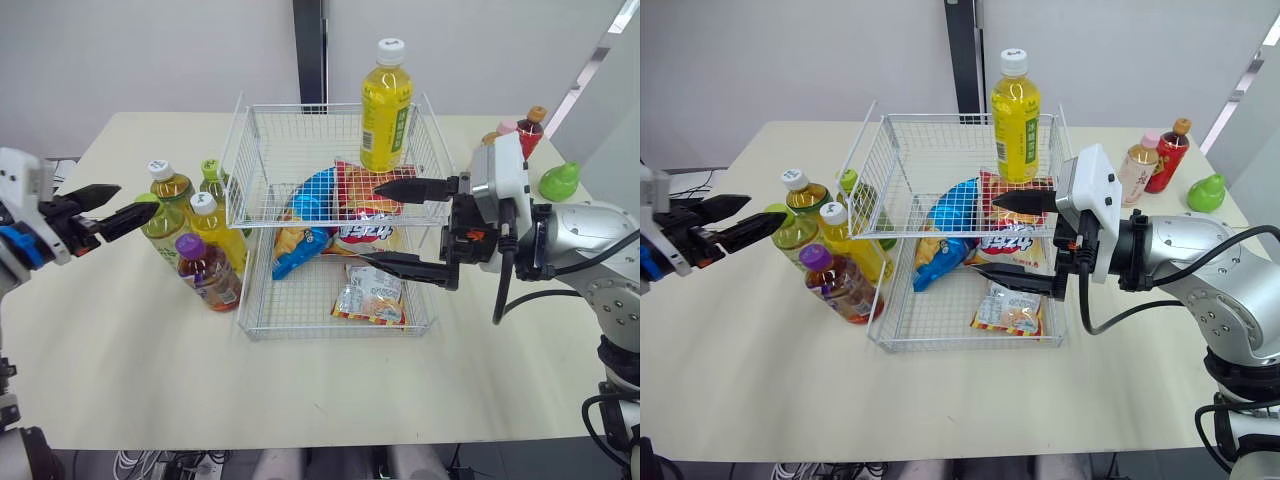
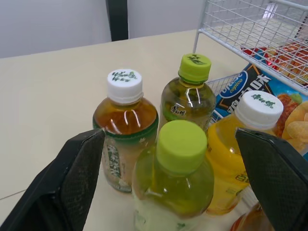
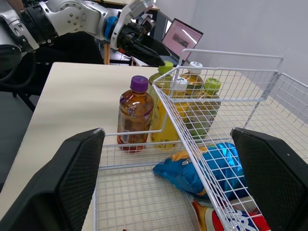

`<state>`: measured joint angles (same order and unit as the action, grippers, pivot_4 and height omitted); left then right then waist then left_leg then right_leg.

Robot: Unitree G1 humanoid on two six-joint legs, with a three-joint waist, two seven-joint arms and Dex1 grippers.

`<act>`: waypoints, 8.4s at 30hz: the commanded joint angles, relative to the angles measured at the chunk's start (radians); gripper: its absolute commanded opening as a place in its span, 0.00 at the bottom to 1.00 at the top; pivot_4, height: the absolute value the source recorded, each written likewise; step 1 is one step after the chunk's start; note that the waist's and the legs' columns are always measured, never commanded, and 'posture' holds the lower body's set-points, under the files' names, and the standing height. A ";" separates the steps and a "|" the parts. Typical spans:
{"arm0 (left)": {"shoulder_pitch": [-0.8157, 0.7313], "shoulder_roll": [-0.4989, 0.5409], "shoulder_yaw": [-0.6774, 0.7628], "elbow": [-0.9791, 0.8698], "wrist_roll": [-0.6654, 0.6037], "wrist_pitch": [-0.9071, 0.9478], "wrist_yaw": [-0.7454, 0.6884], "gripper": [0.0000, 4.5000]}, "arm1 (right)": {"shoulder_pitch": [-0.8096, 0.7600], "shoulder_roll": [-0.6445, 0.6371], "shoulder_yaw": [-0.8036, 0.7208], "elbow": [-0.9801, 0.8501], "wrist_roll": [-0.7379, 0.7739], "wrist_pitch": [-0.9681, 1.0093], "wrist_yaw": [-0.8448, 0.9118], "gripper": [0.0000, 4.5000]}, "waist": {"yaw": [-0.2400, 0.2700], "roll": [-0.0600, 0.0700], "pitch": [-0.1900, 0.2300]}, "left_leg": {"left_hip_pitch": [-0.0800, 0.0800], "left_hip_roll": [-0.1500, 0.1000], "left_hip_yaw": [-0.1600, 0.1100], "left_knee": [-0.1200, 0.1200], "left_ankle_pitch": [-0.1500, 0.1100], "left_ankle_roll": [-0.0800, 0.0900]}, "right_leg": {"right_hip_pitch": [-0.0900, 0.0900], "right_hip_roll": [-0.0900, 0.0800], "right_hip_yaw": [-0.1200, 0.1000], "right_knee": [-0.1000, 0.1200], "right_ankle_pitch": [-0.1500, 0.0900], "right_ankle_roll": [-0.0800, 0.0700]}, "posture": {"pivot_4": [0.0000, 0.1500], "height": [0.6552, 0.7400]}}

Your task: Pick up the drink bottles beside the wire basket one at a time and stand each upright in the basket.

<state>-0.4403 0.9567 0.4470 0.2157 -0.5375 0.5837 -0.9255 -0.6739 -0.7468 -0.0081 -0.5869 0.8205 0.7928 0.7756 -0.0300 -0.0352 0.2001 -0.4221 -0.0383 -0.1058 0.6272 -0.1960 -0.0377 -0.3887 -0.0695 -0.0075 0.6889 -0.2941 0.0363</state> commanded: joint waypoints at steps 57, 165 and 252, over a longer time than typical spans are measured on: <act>-1.131 0.147 -0.446 0.428 0.116 0.156 -0.317 0.30 | 0.139 -0.117 -0.358 -0.140 0.169 0.059 -0.049 1.00 | -0.001 -0.002 0.002 | -0.011 -0.002 -0.001 0.002 0.000 0.000 | -0.002 0.006 -0.003 -0.008 0.001 0.002 | 1.00 1.00; -0.104 -0.082 0.078 -0.028 0.089 0.102 0.177 0.99 | -0.138 -0.002 -0.021 -0.071 0.078 0.127 -0.166 1.00 | -0.001 -0.002 0.002 | -0.003 0.000 -0.002 0.003 0.001 0.000 | -0.001 0.002 0.000 0.002 0.001 0.000 | 1.00 1.00; -1.330 -0.295 -0.429 0.902 0.420 -0.078 -0.222 0.31 | -0.121 -0.079 -0.128 -0.023 0.101 0.111 -0.192 1.00 | -0.025 -0.003 0.004 | -0.013 0.000 0.007 0.003 0.001 -0.001 | -0.017 0.004 0.001 0.009 0.000 0.001 | 1.00 1.00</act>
<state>-1.7374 0.6550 -0.0149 1.1416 -0.1005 0.5345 -1.1509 -0.7695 -0.8095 -0.0983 -0.5988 0.9220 0.9097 0.5877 -0.0552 -0.0385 0.2040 -0.4355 -0.0386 -0.0984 0.6303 -0.1949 -0.0384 -0.4056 -0.0651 -0.0065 0.6981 -0.2938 0.0375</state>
